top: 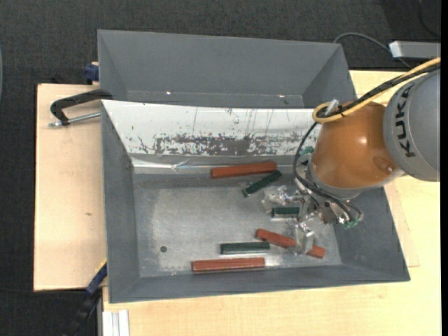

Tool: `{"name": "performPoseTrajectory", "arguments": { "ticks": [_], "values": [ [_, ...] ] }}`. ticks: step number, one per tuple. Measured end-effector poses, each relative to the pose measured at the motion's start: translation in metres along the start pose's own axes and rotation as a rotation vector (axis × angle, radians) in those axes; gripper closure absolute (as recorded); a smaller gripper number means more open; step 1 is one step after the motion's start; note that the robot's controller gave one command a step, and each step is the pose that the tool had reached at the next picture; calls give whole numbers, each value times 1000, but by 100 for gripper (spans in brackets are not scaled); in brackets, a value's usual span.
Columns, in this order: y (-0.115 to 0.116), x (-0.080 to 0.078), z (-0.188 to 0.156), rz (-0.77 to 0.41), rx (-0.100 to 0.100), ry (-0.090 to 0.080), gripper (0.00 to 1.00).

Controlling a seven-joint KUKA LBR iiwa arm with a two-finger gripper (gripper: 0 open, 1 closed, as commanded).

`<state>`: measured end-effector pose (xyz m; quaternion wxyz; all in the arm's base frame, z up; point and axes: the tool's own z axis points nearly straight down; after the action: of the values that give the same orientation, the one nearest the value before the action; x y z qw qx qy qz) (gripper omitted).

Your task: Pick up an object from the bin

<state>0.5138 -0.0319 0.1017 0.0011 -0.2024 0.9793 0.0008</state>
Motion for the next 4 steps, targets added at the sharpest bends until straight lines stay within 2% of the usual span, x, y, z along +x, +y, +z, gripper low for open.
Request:
{"name": "performPoseTrajectory", "arguments": {
  "ticks": [1, 2, 3, 4],
  "values": [
    [0, 0, 0, 0, 1, -1, 100],
    [0, 0, 0, 0, 1, -1, 100],
    [-30, 31, 26, -61, 1, 4, 0],
    [-29, 30, 25, -63, 1, 0, 100]
  ]
}}
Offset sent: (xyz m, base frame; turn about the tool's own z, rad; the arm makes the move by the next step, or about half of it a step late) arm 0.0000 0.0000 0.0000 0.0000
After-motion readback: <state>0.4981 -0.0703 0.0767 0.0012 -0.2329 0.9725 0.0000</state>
